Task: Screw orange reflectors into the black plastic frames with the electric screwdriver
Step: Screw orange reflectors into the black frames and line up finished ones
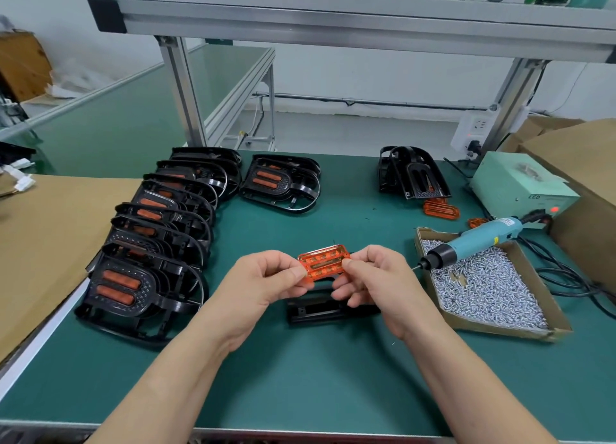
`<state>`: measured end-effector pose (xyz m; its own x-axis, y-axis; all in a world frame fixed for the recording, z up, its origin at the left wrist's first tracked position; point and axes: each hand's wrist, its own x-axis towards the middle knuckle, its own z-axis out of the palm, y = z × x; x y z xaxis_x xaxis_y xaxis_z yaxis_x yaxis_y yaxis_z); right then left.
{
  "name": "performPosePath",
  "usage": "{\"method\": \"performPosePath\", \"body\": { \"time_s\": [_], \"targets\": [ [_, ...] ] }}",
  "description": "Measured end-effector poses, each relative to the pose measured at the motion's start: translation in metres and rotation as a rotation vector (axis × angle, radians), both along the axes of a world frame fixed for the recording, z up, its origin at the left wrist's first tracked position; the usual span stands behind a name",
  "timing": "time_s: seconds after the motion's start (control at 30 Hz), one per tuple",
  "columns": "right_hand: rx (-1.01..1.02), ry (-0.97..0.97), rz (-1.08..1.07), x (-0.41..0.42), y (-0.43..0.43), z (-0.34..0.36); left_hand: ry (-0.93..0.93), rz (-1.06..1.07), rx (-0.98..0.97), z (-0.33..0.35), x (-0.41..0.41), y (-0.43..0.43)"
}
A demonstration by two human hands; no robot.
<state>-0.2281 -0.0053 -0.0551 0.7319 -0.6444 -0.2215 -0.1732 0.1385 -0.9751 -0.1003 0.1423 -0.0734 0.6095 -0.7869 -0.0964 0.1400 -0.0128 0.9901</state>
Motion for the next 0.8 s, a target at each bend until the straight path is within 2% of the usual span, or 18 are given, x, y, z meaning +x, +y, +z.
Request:
{"method": "performPosePath", "body": {
  "time_s": [0.17, 0.3, 0.37, 0.5, 0.63, 0.8],
  "targets": [
    [-0.096, -0.079, -0.025, 0.001, -0.012, 0.013, -0.020, 0.002, 0.028, 0.000, 0.002, 0.000],
    [-0.260, -0.138, -0.112, 0.003, -0.039, 0.036, -0.099, 0.099, 0.082, -0.004, 0.007, 0.004],
    [-0.303, -0.097, -0.115, 0.003, -0.044, 0.036, -0.149, 0.137, 0.097, -0.006, 0.006, 0.006],
    [-0.263, 0.060, -0.035, 0.013, -0.032, 0.011, -0.239, 0.151, 0.128, -0.011, 0.002, 0.007],
    [-0.297, 0.223, 0.053, 0.024, -0.014, -0.012, -0.265, 0.210, 0.184, -0.017, 0.004, 0.007],
    [-0.376, 0.335, 0.099, 0.031, -0.003, -0.016, -0.324, 0.192, 0.223, -0.021, 0.003, 0.012]
  ]
}}
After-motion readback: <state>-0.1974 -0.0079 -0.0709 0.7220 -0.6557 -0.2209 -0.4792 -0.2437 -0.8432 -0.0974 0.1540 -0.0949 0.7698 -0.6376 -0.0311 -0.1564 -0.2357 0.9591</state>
